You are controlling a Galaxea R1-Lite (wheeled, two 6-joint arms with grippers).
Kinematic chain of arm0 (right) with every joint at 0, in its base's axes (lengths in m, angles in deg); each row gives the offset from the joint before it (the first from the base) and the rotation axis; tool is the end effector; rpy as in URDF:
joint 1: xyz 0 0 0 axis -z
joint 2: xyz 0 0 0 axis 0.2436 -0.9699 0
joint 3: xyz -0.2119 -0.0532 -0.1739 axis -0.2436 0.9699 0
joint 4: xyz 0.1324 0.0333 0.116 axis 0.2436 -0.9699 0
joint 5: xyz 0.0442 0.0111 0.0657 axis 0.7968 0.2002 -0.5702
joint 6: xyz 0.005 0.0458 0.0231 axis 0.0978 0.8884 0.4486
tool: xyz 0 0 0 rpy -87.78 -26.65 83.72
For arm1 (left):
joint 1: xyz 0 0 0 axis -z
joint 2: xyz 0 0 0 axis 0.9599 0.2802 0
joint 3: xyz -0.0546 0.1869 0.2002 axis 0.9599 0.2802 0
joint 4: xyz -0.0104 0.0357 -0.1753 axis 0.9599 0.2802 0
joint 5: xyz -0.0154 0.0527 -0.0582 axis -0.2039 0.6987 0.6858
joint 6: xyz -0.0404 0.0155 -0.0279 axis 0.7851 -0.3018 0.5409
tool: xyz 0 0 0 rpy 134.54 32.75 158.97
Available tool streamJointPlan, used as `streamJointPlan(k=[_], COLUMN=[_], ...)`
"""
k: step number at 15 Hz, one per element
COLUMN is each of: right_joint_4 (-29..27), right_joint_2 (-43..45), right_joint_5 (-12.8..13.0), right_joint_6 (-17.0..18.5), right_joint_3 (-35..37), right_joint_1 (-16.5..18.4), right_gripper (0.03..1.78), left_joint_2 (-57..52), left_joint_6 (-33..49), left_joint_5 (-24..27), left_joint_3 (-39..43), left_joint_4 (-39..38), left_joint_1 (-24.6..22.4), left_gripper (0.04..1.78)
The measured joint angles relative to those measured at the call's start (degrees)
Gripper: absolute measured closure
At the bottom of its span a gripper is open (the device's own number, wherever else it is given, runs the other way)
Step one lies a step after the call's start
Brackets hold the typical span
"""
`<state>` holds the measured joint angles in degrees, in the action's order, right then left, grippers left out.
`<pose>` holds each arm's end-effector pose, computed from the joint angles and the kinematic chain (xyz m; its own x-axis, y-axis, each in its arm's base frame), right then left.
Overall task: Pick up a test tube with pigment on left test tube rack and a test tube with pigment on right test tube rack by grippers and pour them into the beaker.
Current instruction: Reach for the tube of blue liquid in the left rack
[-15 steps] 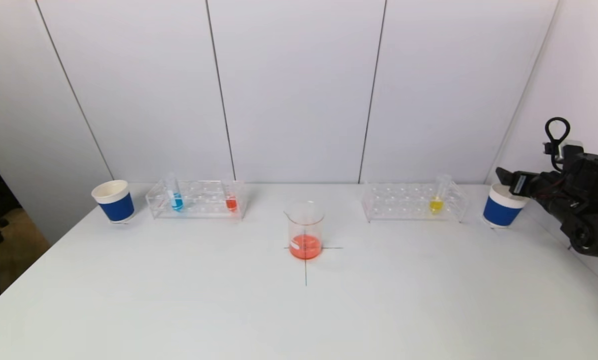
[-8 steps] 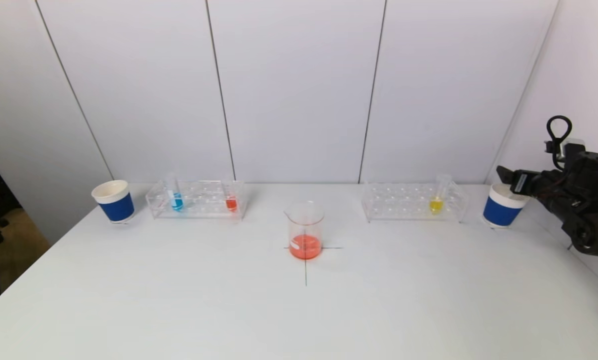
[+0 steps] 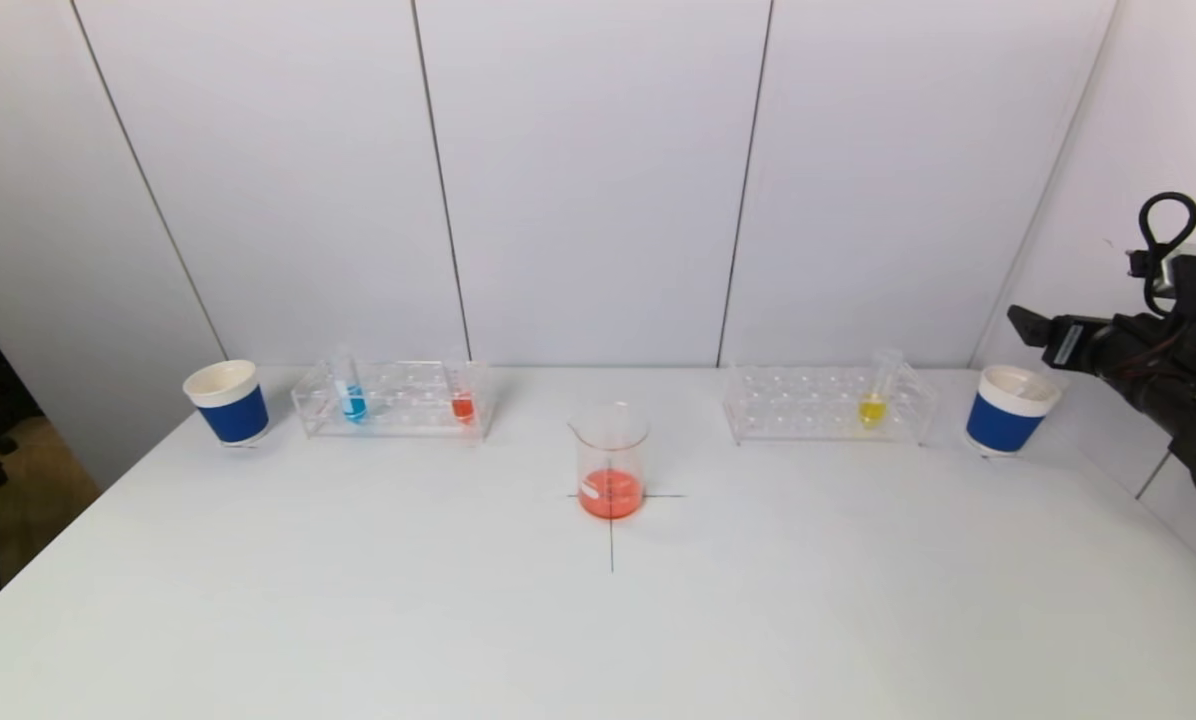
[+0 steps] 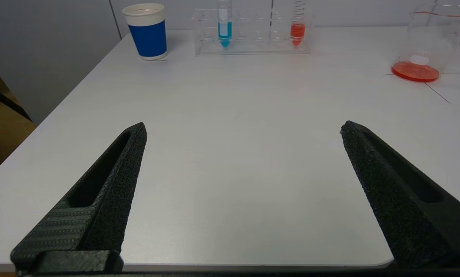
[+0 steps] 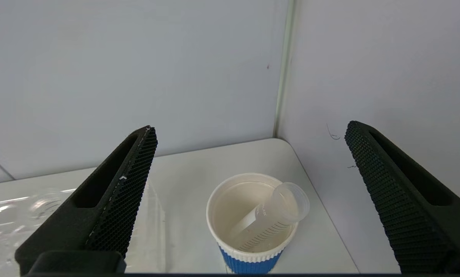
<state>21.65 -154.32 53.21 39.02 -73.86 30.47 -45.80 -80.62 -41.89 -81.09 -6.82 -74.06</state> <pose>0.3749 -0.1065 0.1278 0.9738 -0.2188 -0.0621 0.2211 0.9747 0.0320 0.0147 0.0000 0.0764 1.0000 0.0039 0.0073 -0.0039 1.0000 -0.0037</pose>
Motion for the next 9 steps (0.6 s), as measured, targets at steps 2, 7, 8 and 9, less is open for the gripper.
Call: streamJointPlan(k=[2, 7, 8, 9], right_joint_4=[0.07, -0.24, -0.33, -0.3], right_joint_2=[4.08, 14.95, 17.1, 19.43], right_joint_5=[-1.49, -6.63, -7.24, -7.79], right_joint_6=[1.15, 3.33, 3.35, 3.36], right_joint_3=[2.34, 7.96, 8.92, 10.19], right_joint_1=[-0.06, -0.22, -0.45, -0.83], right_gripper=[0.04, 0.04, 0.04, 0.04], left_joint_2=[0.0, 0.0, 0.0, 0.0], left_joint_6=[0.02, 0.02, 0.02, 0.02], left_joint_5=[-0.02, 0.0, 0.0, 0.01], left_joint_3=[0.0, 0.0, 0.0, 0.0], left_joint_4=[0.0, 0.0, 0.0, 0.0], left_joint_1=[-0.02, 0.0, 0.0, 0.0], left_gripper=[0.06, 0.06, 0.06, 0.06])
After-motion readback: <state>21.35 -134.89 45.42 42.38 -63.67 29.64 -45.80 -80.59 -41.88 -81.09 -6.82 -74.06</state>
